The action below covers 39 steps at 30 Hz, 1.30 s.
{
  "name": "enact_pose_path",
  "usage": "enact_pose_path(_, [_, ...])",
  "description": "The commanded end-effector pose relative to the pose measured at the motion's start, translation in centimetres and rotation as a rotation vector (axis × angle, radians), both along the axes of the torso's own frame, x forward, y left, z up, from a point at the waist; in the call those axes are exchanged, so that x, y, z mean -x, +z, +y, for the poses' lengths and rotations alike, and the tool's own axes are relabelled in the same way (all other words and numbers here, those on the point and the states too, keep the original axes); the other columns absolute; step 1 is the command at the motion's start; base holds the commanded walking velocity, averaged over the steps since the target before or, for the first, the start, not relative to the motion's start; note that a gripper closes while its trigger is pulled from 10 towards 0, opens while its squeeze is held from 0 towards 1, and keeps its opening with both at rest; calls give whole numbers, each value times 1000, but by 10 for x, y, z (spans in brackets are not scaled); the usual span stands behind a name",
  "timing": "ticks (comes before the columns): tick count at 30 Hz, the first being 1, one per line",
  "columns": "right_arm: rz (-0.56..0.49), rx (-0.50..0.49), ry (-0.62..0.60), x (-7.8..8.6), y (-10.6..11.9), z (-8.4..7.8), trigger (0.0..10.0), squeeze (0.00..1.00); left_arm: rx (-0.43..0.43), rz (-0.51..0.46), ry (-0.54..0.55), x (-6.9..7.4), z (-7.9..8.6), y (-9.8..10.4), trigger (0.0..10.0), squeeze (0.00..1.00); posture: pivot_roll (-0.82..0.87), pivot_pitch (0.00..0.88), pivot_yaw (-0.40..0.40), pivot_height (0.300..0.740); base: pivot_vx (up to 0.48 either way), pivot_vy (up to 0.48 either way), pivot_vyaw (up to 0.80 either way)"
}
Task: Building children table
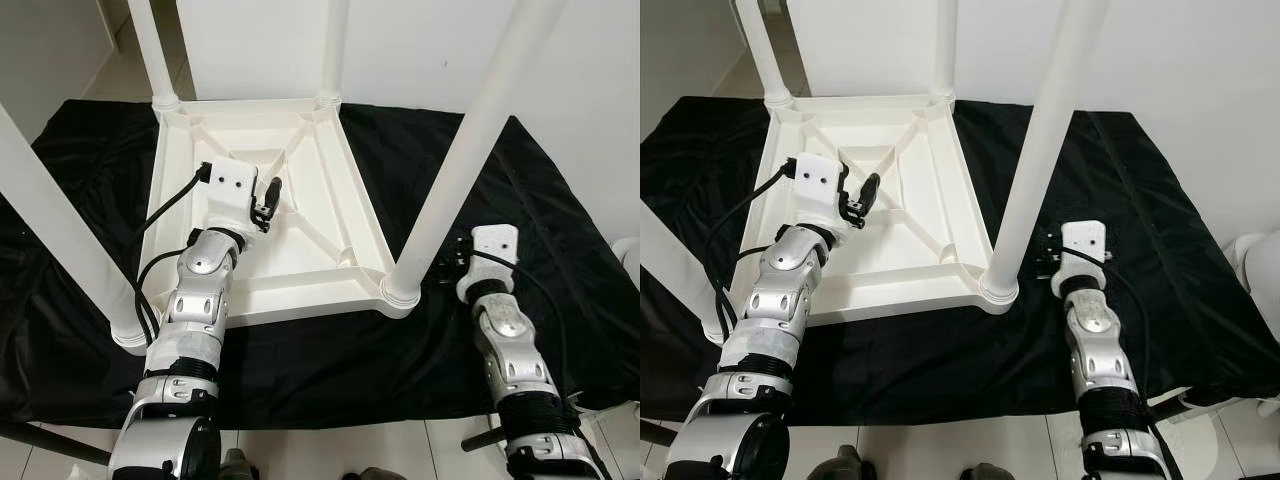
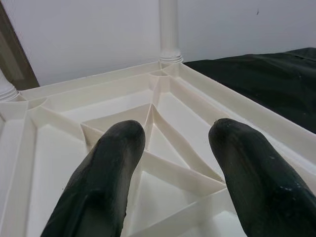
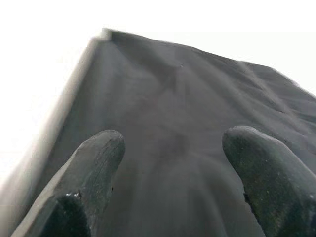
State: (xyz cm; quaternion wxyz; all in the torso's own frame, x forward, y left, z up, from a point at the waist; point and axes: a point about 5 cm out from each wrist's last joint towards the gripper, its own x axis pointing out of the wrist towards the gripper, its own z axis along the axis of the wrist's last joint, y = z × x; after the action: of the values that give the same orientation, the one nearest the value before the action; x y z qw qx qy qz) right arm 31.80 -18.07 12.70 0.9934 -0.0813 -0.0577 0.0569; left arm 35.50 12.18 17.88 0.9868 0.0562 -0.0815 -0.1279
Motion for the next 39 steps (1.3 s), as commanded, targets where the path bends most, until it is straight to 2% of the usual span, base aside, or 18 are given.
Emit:
enact_pose_path(1, [-23,-14,99,0,4,16,10000,0,14,6,66,0,2,-1,10000,0,13,5,-34,740,0,0,0])
enact_pose_path(3, [-45,-38,184,1,6,32,10000,0,12,7,62,0,1,-2,10000,0,13,3,-34,740,0,0,0])
enact_pose_path(7, [-53,-80,239,0,7,43,10000,0,8,8,56,0,-2,-1,10000,0,13,2,-34,740,0,0,0])
enact_pose_path(10, [-54,-99,255,-2,7,50,10000,0,9,8,47,-1,-4,-1,10000,0,14,1,-33,740,0,0,0])
enact_pose_path(15, [-53,-116,252,-3,6,53,10000,0,11,8,40,-1,-5,0,10000,0,14,0,-33,740,0,0,0])
enact_pose_path(18, [-60,-135,180,-3,5,48,10000,0,6,7,43,-1,-5,0,10000,0,15,0,-36,740,0,0,0])
enact_pose_path(21, [-80,-193,7,-2,2,35,10000,0,-1,8,43,-1,-3,-1,10000,0,15,0,-39,740,0,0,0])
enact_pose_path(27, [-108,-260,-123,8,0,27,10000,0,-8,4,51,-1,1,-1,10000,0,19,0,-45,740,0,0,0])
enact_pose_path(32, [-117,-306,-166,14,-1,28,10000,0,-14,-1,34,1,0,-2,10000,0,21,0,-50,740,0,0,0])
enact_pose_path(39, [-165,-347,-212,25,4,35,10000,0,-64,-4,-25,9,-7,-8,10000,0,24,0,-57,740,0,0,0])
